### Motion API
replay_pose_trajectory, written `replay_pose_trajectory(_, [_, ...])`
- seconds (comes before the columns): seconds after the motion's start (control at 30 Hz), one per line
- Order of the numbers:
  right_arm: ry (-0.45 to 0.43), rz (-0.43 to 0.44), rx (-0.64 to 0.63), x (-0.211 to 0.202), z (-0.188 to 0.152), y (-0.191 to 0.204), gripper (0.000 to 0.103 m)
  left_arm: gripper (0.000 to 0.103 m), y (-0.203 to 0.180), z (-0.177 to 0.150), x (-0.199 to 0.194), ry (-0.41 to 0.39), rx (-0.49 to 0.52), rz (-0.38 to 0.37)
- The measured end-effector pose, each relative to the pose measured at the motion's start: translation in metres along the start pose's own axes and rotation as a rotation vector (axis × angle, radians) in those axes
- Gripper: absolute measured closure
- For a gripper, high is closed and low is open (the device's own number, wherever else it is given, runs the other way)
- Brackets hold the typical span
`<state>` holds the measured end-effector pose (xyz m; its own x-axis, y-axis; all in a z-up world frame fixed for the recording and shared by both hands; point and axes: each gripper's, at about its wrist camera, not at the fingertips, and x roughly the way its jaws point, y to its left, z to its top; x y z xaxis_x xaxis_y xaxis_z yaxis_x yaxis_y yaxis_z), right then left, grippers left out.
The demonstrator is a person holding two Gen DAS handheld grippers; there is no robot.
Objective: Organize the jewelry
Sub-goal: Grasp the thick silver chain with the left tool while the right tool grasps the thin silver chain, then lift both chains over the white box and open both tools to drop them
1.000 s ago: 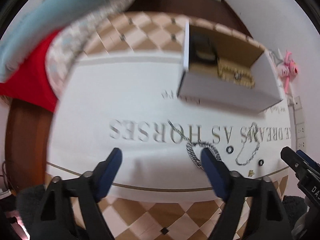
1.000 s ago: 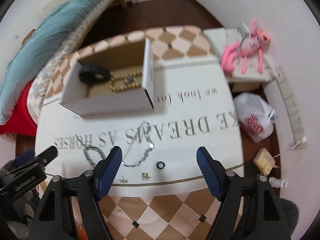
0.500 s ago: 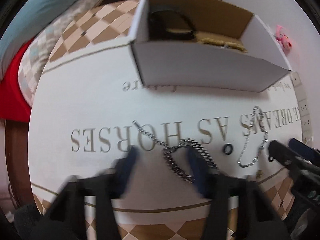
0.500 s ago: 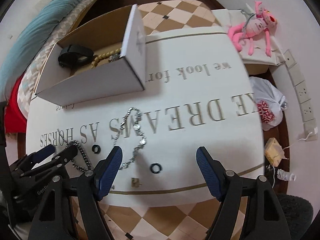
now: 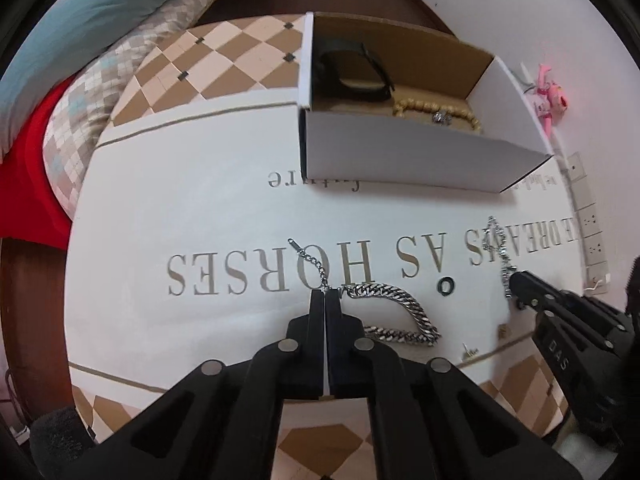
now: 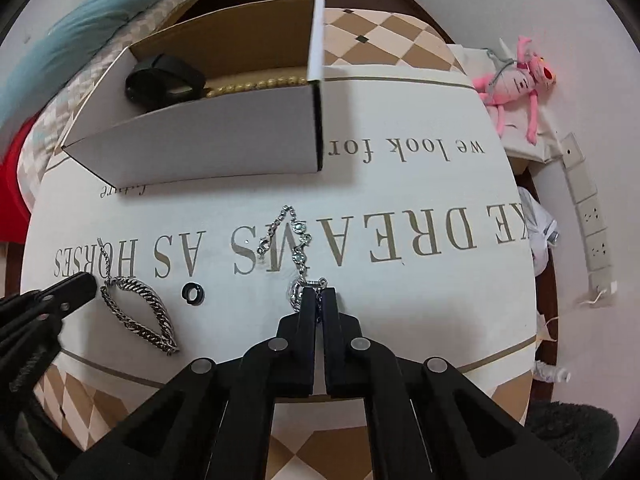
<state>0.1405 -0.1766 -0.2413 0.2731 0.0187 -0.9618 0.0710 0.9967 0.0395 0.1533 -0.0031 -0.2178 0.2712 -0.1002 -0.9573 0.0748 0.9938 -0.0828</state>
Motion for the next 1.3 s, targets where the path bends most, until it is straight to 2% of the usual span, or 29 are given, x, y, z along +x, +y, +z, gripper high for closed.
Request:
replay_pose_trajectory(0.23, [-0.050,0.103,0.073,-0.034,-0.003,-0.015,0.100,0.103,0.010,0.001,-0.029,-0.041,-0.025,-0.057])
replay_pose_trajectory(0.33, [-0.070,0.125,0.072,-0.048,-0.004,-0.016,0.100,0.100,0.021,0.002,-0.026,-0.017,-0.095,-0.102])
replay_pose_trajectory(0.4, [-0.074,0.126,0.069,-0.051,-0.006,-0.017,0.100,0.097,0.015,-0.003,-0.018,0.026,-0.099,-0.099])
replay_pose_trajectory(0.47, [-0.068,0.124,0.076,-0.049,-0.009,-0.022,0.100,0.085,-0.001,-0.009,-0.012,0.026,-0.054,-0.076])
replay_pose_trajectory(0.53, [-0.059,0.118,0.085,-0.043,-0.010,-0.032,0.100,0.029,-0.014,-0.012,-0.007,0.020,-0.008,-0.064])
replay_pose_trajectory(0.57, [-0.054,0.117,0.091,-0.041,-0.010,-0.035,0.100,0.022,-0.020,-0.013,-0.005,0.016,0.013,-0.059])
replay_pose_trajectory(0.67, [-0.046,0.105,0.111,-0.037,-0.014,-0.047,0.100,0.022,-0.039,-0.015,0.001,0.012,0.076,-0.030])
replay_pose_trajectory(0.87, [-0.033,0.083,0.157,-0.029,-0.019,-0.067,0.100,0.023,-0.069,-0.021,0.024,0.053,0.196,0.022])
replay_pose_trajectory(0.93, [-0.031,0.079,0.162,-0.027,-0.019,-0.070,0.100,0.025,-0.072,-0.021,0.024,0.023,0.213,0.026])
replay_pose_trajectory(0.97, [-0.029,0.077,0.166,-0.026,-0.019,-0.071,0.100,0.029,-0.074,-0.021,0.024,0.026,0.222,0.029])
replay_pose_trajectory(1.03, [-0.028,0.073,0.170,-0.025,-0.019,-0.072,0.100,0.080,-0.077,-0.021,0.024,0.012,0.250,0.062])
replay_pose_trajectory(1.1, [-0.025,0.075,0.175,-0.023,-0.020,-0.074,0.100,0.088,-0.078,-0.021,0.025,0.018,0.264,0.062])
replay_pose_trajectory(1.13, [-0.024,0.076,0.177,-0.023,-0.020,-0.074,0.100,0.095,-0.075,-0.019,0.023,0.022,0.247,0.038])
replay_pose_trajectory(1.3, [-0.034,0.091,0.174,-0.027,-0.018,-0.069,0.100,0.095,-0.057,-0.018,0.009,-0.006,0.172,-0.002])
